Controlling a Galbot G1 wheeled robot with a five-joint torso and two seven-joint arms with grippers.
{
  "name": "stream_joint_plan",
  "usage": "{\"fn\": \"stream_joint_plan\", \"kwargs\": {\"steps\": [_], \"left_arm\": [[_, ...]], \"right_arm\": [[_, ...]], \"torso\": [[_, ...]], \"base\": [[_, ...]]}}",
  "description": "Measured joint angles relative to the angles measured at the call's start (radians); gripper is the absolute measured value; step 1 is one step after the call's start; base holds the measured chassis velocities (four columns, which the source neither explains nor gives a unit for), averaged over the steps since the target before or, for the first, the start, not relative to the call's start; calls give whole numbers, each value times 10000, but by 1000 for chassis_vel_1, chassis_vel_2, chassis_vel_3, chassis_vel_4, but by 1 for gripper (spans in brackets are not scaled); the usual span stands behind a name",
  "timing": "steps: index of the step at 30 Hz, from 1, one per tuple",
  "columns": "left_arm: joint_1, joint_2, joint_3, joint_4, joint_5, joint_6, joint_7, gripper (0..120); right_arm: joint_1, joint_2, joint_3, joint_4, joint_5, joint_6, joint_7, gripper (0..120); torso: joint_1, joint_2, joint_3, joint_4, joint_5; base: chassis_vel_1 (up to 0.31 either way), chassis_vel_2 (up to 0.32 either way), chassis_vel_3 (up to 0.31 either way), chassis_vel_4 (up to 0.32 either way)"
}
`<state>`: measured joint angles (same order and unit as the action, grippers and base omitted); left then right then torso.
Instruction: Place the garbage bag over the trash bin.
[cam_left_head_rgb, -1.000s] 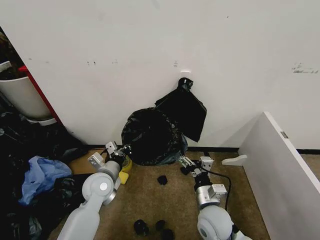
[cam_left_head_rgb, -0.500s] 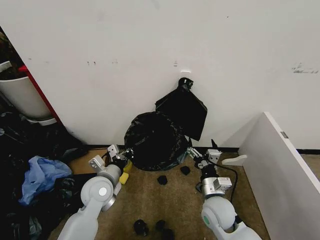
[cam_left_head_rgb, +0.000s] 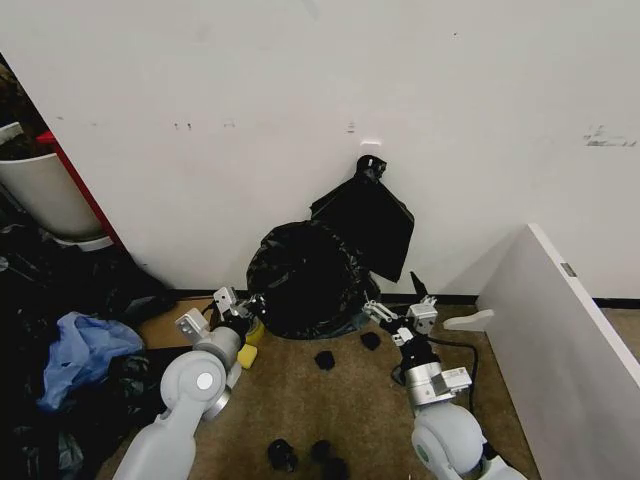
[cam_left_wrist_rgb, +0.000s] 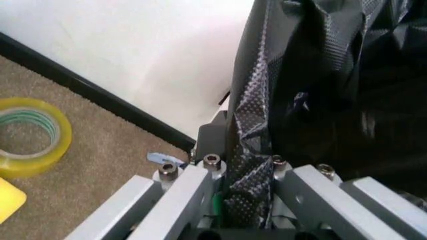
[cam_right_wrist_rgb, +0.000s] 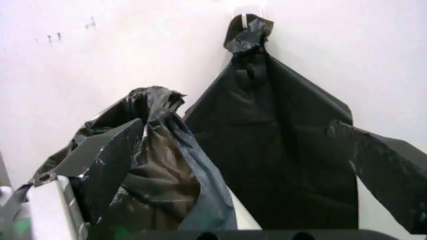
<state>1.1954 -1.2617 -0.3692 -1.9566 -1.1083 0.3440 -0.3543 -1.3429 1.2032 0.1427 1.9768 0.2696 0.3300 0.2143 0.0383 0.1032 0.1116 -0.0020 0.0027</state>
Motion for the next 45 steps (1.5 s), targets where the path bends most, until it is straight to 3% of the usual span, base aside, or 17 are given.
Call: {"fn": "stream_joint_plan", "kwargs": {"steps": [9, 21, 36, 43, 45], "left_arm": [[-18, -19, 85, 39, -16, -2, 6, 2], [40, 19, 370, -136, -49, 53, 7, 2], [26, 203, 51, -620, -547, 324, -48, 2], [-303, 179, -249, -481, -820, 361, -101, 2], [-404, 176, -396, -394, -944, 374, -115, 2]], "right_arm": [[483, 132, 61, -512, -908, -160, 328, 100], [715, 426, 429, -1069, -752, -593, 1279, 100], [212, 256, 727, -971, 348, -1265, 1623, 98], [-148, 125, 739, -216, 1831, -803, 831, 99], [-449, 27, 656, 127, 2831, -408, 39, 99]], "torso": [[0, 0, 0, 0, 0], [0, 0, 0, 0, 0], [0, 0, 0, -1, 0], [0, 0, 0, 0, -2], [0, 0, 0, -1, -2]], "base": [[0, 0, 0, 0], [0, 0, 0, 0], [0, 0, 0, 0], [0, 0, 0, 0], [0, 0, 0, 0]]}}
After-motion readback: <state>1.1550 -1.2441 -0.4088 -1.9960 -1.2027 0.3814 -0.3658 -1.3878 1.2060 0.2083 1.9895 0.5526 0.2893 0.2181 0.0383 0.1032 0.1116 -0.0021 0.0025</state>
